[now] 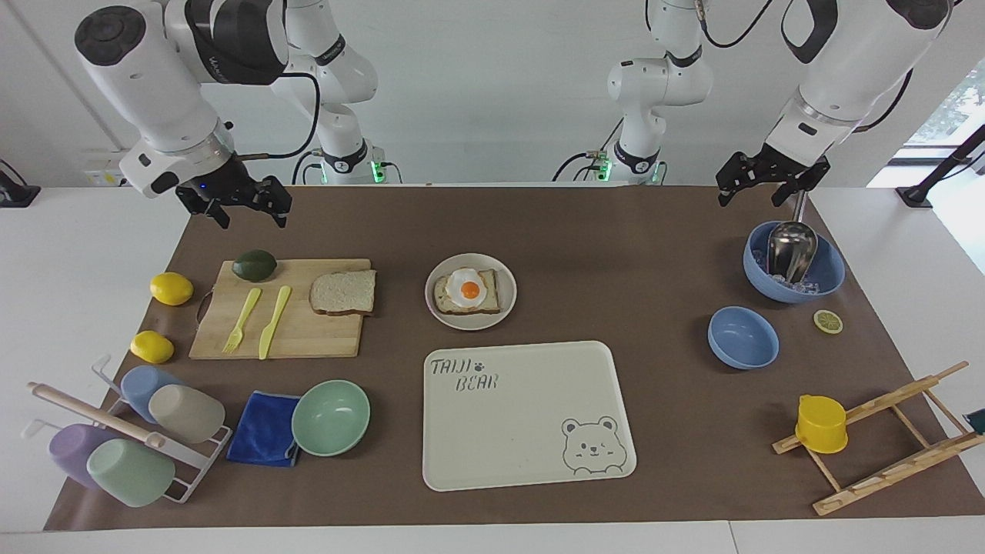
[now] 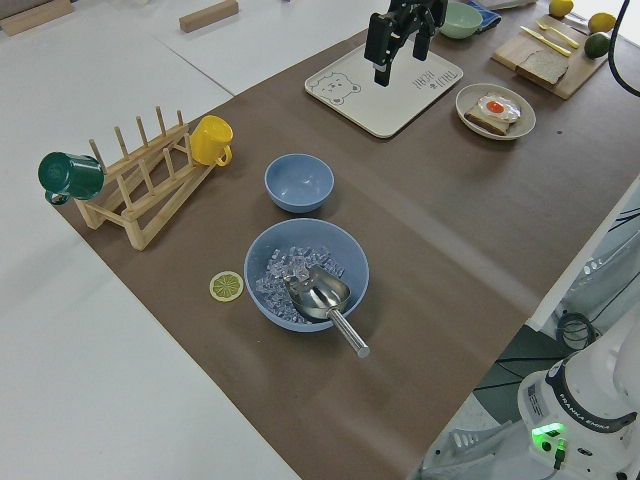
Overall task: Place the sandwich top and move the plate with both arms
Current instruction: 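Reach the right gripper toward the bread slice on the cutting board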
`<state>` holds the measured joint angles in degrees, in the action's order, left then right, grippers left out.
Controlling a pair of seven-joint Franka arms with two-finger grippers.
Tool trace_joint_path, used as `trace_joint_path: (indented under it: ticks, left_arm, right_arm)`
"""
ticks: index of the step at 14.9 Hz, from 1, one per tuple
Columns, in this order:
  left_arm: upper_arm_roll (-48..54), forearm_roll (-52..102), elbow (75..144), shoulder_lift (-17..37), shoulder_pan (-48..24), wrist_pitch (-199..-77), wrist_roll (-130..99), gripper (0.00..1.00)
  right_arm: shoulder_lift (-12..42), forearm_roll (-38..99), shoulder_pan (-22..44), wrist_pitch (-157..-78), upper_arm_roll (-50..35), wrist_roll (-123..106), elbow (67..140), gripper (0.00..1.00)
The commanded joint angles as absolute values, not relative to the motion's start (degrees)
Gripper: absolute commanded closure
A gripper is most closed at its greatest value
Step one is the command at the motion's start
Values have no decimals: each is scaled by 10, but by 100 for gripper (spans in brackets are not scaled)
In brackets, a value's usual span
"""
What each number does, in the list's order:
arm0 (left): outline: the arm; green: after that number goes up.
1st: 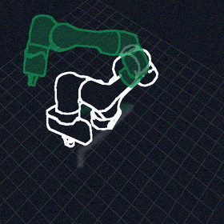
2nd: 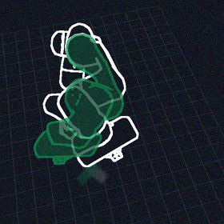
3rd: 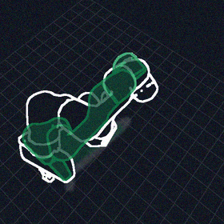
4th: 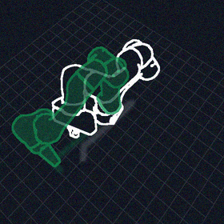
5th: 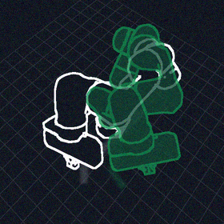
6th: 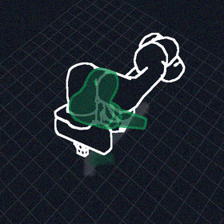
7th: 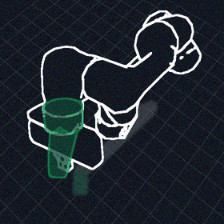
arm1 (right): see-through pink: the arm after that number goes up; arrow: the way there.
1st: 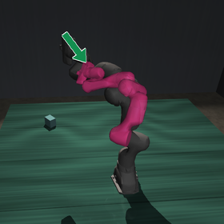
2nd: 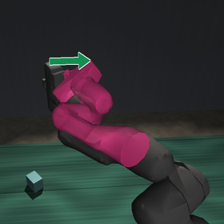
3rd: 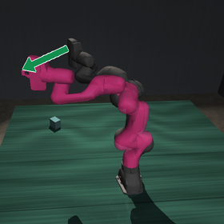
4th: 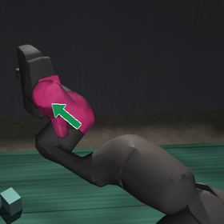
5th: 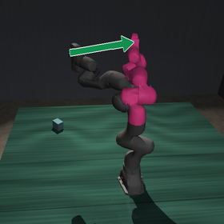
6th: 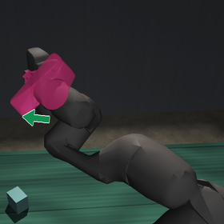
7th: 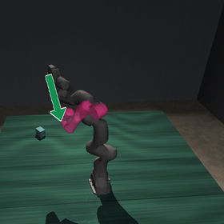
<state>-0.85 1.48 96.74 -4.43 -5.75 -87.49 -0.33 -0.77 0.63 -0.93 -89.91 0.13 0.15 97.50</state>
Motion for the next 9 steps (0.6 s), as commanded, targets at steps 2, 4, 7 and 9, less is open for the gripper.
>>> trace_joint_path:
  ticks: [2,4,7,9]
  left_arm:
    - [-10,7,973,-53,-60,-876,-7,0]
    - [-11,6,973,-54,-60,-876,-7,0]
    - [-10,6,973,-54,-60,-876,-8,0]
    - [-10,7,973,-54,-60,-876,-8,0]
  right_arm:
    - [-2,5,-10,-878,4,-7,961,0]
    - [-4,7,-10,-879,4,-7,962,0]
    - [-3,7,-11,-865,10,-11,961,0]
    - [-7,7,-11,-877,5,-74,963,0]
